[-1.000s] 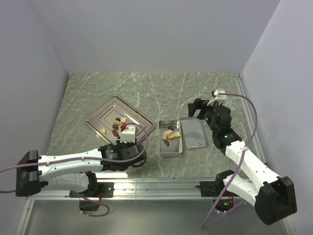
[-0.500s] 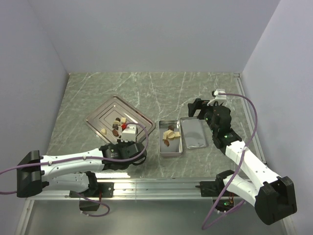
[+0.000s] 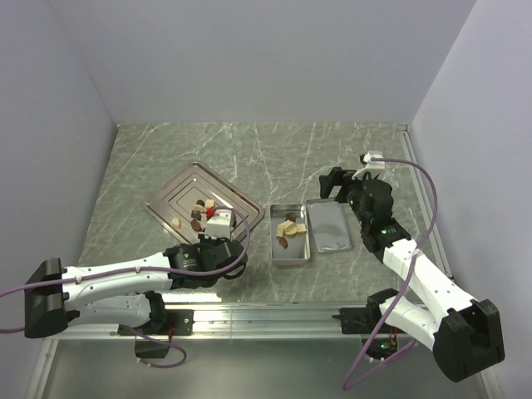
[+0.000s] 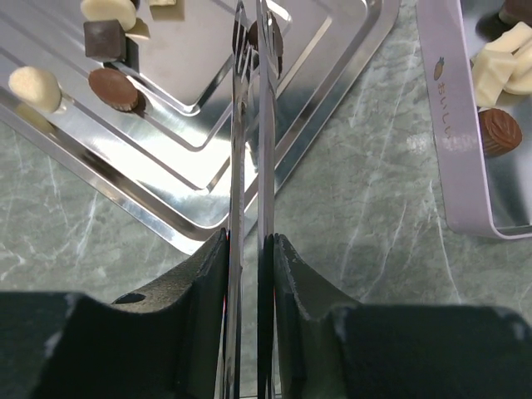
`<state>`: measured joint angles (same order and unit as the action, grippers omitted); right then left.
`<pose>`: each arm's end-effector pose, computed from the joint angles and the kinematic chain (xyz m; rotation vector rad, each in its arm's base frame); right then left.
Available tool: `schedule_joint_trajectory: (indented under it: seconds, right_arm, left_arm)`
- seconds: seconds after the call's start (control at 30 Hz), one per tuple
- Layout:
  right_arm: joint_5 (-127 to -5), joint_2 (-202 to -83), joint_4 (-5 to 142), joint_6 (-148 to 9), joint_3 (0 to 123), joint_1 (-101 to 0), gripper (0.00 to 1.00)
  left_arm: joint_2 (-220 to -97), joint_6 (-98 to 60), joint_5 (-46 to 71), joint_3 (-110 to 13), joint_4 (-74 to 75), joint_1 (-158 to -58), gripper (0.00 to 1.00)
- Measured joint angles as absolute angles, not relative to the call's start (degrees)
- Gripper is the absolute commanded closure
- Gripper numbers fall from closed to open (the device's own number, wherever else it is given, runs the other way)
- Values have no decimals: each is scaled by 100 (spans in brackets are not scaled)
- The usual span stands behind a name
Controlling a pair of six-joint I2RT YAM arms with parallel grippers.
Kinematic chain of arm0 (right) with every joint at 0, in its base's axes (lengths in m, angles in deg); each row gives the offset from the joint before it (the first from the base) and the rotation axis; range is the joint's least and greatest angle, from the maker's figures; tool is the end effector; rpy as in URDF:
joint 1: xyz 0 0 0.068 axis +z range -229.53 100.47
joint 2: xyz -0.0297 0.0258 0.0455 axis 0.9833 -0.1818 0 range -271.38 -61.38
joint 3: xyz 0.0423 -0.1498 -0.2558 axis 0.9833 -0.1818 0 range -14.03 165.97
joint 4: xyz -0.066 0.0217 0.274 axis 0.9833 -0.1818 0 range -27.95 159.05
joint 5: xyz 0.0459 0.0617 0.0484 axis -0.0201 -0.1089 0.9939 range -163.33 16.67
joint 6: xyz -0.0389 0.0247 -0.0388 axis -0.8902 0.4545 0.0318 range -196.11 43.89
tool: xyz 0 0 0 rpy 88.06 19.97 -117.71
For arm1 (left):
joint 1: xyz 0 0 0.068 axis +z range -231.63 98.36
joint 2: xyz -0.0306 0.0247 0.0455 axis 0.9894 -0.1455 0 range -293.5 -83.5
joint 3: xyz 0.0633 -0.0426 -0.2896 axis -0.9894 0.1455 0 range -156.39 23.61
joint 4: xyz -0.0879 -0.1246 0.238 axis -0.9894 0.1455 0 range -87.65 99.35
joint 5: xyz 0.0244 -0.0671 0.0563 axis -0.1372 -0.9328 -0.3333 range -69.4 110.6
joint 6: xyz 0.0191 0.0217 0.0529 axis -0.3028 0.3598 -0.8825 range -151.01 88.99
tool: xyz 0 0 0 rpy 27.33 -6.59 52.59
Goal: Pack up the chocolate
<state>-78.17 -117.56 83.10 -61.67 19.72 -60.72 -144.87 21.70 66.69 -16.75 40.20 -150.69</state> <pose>0.2332 0.0754 0.2917 -0.0028 1.7296 0.3570 0.1036 -0.1807 0.2395 0.0543 2.2067 -0.0800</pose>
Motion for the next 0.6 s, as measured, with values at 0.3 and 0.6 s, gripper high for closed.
schedule_joint_trajectory:
  seconds: [0.3,0.6]
  right_arm:
    - [-7813,-11756,8310,-6167,1972,-6072,3]
    - [-7813,-11756,8310,-6169,1972,-6072,3]
  left_arm:
    - [-14054,1151,6468,-1701,3222,-14813,77]
    - [-13774,-97,5163,-1701,1961,-14728,79]
